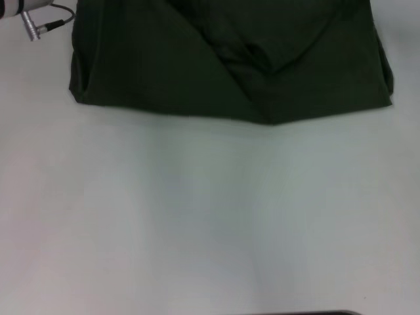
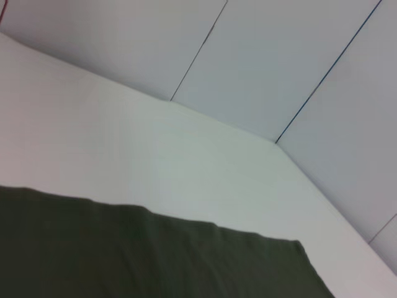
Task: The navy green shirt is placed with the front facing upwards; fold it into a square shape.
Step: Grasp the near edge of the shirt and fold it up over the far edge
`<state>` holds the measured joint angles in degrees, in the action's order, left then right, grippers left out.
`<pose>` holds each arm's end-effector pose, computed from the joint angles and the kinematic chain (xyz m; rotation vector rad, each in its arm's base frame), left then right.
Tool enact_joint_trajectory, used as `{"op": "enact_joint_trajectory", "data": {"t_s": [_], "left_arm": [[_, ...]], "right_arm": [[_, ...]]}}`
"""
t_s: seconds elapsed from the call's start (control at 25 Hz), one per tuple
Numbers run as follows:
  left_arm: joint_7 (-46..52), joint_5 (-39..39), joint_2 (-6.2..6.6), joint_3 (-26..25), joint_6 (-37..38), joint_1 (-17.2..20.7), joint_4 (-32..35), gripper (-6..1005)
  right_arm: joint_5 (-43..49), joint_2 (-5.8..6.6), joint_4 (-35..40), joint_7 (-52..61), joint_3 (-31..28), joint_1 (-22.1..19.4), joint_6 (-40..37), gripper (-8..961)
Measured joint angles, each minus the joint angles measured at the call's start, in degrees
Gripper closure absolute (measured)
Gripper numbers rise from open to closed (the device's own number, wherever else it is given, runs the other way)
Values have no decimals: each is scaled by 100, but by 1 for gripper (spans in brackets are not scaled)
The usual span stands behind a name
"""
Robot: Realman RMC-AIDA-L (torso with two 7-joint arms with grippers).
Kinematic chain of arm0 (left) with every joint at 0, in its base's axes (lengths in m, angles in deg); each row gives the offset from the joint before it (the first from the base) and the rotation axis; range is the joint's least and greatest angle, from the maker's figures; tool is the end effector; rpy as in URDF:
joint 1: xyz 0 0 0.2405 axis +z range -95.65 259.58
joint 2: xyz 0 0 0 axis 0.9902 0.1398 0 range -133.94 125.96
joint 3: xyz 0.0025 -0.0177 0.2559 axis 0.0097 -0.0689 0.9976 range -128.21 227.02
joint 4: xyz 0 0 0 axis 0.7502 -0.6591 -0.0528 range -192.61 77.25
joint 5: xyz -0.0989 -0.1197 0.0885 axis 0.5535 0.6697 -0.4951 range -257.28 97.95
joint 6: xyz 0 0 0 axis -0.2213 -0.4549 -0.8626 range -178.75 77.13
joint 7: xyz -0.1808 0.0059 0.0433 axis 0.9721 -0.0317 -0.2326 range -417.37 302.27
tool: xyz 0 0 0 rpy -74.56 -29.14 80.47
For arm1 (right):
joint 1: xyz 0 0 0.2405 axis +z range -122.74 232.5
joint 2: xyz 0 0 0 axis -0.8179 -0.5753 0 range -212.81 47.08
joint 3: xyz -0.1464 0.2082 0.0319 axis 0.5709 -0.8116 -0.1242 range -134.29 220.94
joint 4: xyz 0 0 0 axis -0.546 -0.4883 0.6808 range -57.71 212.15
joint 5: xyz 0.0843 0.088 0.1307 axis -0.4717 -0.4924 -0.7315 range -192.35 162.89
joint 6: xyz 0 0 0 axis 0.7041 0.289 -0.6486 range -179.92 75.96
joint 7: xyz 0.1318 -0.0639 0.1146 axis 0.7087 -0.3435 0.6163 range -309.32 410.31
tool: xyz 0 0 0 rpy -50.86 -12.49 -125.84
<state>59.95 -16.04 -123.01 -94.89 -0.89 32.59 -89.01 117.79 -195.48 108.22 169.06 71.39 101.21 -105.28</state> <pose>-0.1890 0.4701 -0.0167 -2.0669 -1.2763 -0.7332 0.2644 0.4603 0.0298 -2.0103 1.2689 0.4589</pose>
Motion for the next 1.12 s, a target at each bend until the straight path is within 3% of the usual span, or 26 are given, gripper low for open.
{"op": "enact_joint_trajectory", "data": {"t_s": [0.32,0.72,1.12], "left_arm": [[-60,46,16,7,-68,1,19,965],[-190,22,-46,7,-215,49,141,963],[-281,48,-249,6,-441,148,133,931]], "right_arm": [[-1,52,-49,20,-3,12,23,923],[1,-34,-141,-40,-3,-8,98,923],[2,-138,-156,-53,-3,-37,223,922]]}}
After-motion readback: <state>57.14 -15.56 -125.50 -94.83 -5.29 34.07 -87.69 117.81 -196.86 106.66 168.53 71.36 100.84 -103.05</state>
